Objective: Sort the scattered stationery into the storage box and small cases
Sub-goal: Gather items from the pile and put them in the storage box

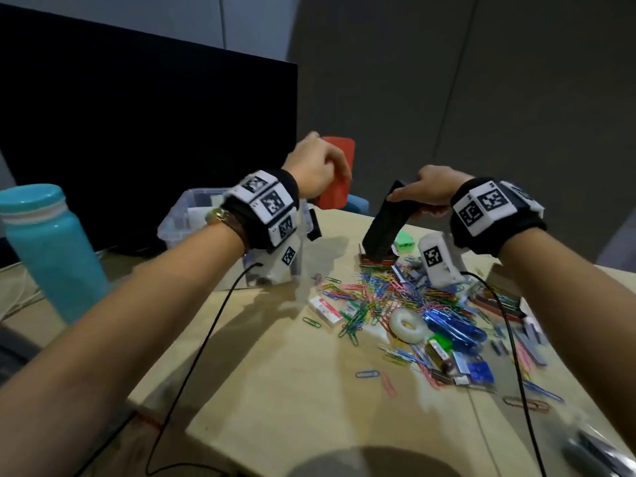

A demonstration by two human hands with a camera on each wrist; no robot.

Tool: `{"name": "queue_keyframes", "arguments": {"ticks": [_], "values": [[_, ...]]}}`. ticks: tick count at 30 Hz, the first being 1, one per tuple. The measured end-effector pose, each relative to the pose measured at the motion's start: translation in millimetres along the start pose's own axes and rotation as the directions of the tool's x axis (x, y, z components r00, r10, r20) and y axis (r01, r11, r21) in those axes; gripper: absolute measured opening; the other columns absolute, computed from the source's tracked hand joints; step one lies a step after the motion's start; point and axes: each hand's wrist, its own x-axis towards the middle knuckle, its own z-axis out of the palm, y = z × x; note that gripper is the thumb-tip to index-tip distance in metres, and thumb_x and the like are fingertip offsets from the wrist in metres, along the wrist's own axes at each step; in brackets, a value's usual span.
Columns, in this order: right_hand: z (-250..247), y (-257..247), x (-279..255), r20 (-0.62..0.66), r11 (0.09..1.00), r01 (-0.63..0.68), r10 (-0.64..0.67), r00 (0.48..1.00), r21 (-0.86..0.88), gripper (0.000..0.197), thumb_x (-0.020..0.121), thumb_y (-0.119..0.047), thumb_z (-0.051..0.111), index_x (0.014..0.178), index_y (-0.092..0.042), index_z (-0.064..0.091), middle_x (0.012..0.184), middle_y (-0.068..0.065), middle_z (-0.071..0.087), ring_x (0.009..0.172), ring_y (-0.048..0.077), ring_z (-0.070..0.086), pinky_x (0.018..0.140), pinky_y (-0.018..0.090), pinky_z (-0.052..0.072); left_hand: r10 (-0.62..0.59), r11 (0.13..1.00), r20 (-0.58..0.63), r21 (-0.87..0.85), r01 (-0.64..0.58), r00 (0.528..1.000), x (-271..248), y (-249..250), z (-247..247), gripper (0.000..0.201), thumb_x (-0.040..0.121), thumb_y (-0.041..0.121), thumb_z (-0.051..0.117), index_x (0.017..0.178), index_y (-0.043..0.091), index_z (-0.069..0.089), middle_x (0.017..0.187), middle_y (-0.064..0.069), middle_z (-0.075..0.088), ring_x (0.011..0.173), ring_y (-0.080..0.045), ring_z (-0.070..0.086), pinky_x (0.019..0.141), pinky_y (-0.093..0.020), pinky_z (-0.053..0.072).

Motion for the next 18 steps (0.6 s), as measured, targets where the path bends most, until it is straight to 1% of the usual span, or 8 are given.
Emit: {"name": "queue_keyframes", "arguments": {"ticks": [4,6,8,11,13,15,17,18], "values": [[-10,31,0,0.020,0.991,-0.072,0.070,0.997,0.113,0.039,0.089,-0.045,0.064,0.069,-0.012,0.059,0.050,-0.002,0.053,0.041,0.012,0.038,0.042,0.021,0.030,0.019,0.959,0.119,0.279,-0.052,0.993,-2,31,38,0.028,0.094,0.040,0.052,0.109,0.028,0.072,0.133,-0.009,0.039,0.123,-0.030,0.044,0.108,-0.050,0.029],[-14,41,-1,0.054,0.971,-0.114,0.104,0.993,0.210,0.039,0.088,-0.048,0.062,0.071,-0.013,0.060,0.049,-0.003,0.049,0.042,0.011,0.036,0.044,0.021,0.028,0.007,0.939,0.237,0.332,-0.088,0.971,-4,40,55,0.054,0.081,0.069,0.055,0.108,0.025,0.071,0.137,-0.009,0.036,0.127,-0.029,0.038,0.111,-0.054,0.023],[-17,47,-2,0.091,0.940,-0.142,0.119,0.989,0.310,0.037,0.090,-0.049,0.060,0.079,-0.014,0.060,0.051,-0.003,0.047,0.045,0.011,0.035,0.046,0.022,0.027,0.017,0.933,0.308,0.338,-0.125,0.951,-3,47,72,0.071,0.068,0.082,0.055,0.098,0.019,0.069,0.123,-0.008,0.038,0.122,-0.028,0.038,0.109,-0.054,0.023],[-16,51,-4,0.133,0.904,-0.141,0.095,0.987,0.405,0.043,0.091,-0.057,0.053,0.082,-0.015,0.060,0.053,-0.002,0.047,0.045,0.011,0.036,0.048,0.022,0.027,0.026,0.969,0.329,0.222,-0.104,0.944,6,47,89,0.051,0.077,0.069,0.061,0.081,0.018,0.060,0.102,-0.005,0.039,0.106,-0.026,0.044,0.097,-0.044,0.033],[-17,57,-3,0.115,0.878,-0.149,0.108,0.987,0.455,0.060,0.090,-0.069,0.041,0.065,-0.017,0.054,0.055,-0.001,0.049,0.045,0.011,0.036,0.050,0.024,0.026,-0.007,1.000,0.335,0.004,0.006,0.942,12,45,92,0.039,0.086,0.053,0.058,0.070,0.018,0.053,0.087,-0.005,0.046,0.084,-0.024,0.048,0.075,-0.033,0.037],[-19,64,-4,0.107,0.881,-0.164,0.130,0.986,0.444,0.072,0.094,-0.069,0.026,0.057,-0.014,0.052,0.064,0.004,0.049,0.050,0.014,0.037,0.051,0.024,0.025,-0.042,0.960,0.349,-0.246,0.135,0.936,15,43,93,0.037,0.084,0.044,0.055,0.062,0.017,0.044,0.063,-0.002,0.040,0.060,-0.021,0.039,0.056,-0.030,0.028],[-22,66,-11,0.133,0.918,-0.167,0.126,0.983,0.360,0.069,0.104,-0.051,0.020,0.076,-0.003,0.063,0.082,0.010,0.057,0.064,0.023,0.050,0.046,0.018,0.036,-0.064,0.918,0.390,-0.339,0.207,0.918,16,39,93,0.034,0.076,0.043,0.053,0.061,0.017,0.038,0.059,-0.002,0.033,0.055,-0.020,0.031,0.054,-0.032,0.023],[-23,67,-13,0.152,0.939,-0.165,0.124,0.981,0.303,0.065,0.106,-0.040,0.020,0.093,0.004,0.066,0.095,0.013,0.062,0.082,0.032,0.058,0.040,0.013,0.037,-0.074,0.904,0.409,-0.358,0.235,0.910,15,38,92,0.033,0.072,0.045,0.054,0.063,0.017,0.039,0.060,-0.003,0.035,0.053,-0.020,0.032,0.054,-0.032,0.024]]}}
